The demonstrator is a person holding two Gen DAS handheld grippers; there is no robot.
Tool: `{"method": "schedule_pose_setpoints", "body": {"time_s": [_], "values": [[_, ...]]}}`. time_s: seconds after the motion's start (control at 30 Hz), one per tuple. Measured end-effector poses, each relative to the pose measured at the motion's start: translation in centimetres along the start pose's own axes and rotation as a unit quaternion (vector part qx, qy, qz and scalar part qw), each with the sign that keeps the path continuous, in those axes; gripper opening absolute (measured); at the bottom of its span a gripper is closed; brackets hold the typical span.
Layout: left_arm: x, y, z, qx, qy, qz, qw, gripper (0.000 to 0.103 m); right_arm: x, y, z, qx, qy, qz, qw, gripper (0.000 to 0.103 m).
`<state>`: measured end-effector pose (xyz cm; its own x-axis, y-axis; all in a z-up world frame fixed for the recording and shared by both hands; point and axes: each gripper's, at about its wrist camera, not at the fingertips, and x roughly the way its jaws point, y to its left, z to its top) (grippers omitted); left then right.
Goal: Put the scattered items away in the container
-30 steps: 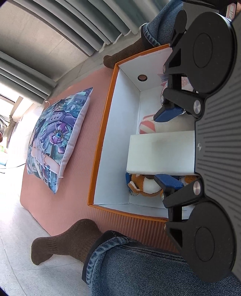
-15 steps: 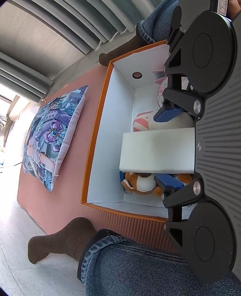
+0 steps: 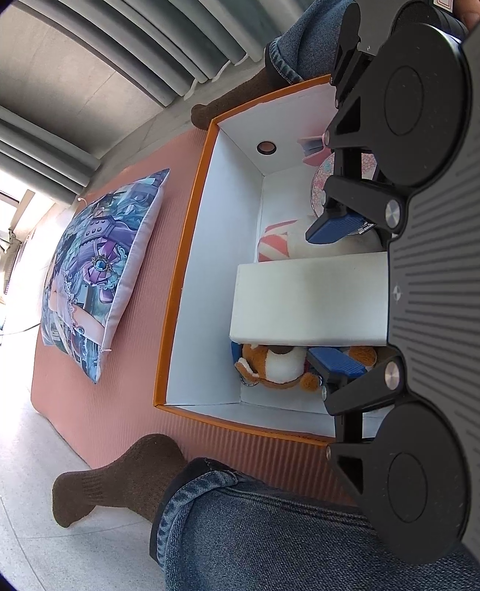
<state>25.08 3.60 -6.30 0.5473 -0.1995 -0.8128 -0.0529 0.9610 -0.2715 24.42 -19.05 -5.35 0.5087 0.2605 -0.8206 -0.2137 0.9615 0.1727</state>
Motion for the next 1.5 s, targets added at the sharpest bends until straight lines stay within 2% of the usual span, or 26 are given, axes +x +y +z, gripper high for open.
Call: {"method": "schedule_pose_setpoints", "body": {"time_s": [0.1,0.17,0.33,0.57,0.9,1.1,1.33,1.5], "values": [[0.0,-0.1,-0.1,0.000,0.001,0.000,1.0000,0.073,0.1,0.3,-0.2,-0.014,0.005,0.004,1.000,0.061],[-0.1,0.0,0.0,0.000,0.000,0.000,1.0000,0.073,0.2,0.5,-0.3,-0.022,0.008,0.007,1.000,0.047],[-0.2,0.0,-0.2,0.001,0.000,0.001,1.0000,0.073,-0.2,0.4,-0.5,-0.025,0.003,0.012,1.000,0.047],[-1.1,0.2,-1.1,0.014,-0.013,0.006,0.9998,0.073,-3.0,0.4,-1.1,-0.026,-0.048,0.011,0.998,0.048],[-5.7,-0.9,-3.7,0.039,-0.096,0.006,0.9947,0.073,-6.4,0.8,-4.3,-0.012,-0.134,-0.009,0.991,0.049],[-8.4,0.1,-5.4,0.018,-0.123,-0.019,0.9921,0.073,-8.1,1.1,-6.8,0.008,-0.175,-0.022,0.984,0.048],[-10.3,-0.1,-7.6,0.025,-0.129,-0.023,0.9911,0.070,-9.6,1.4,-9.4,0.053,-0.193,-0.033,0.979,0.048],[-11.0,-0.7,-9.5,0.043,-0.136,-0.013,0.9897,0.070,-9.4,1.7,-11.2,0.067,-0.176,-0.034,0.981,0.050]]}}
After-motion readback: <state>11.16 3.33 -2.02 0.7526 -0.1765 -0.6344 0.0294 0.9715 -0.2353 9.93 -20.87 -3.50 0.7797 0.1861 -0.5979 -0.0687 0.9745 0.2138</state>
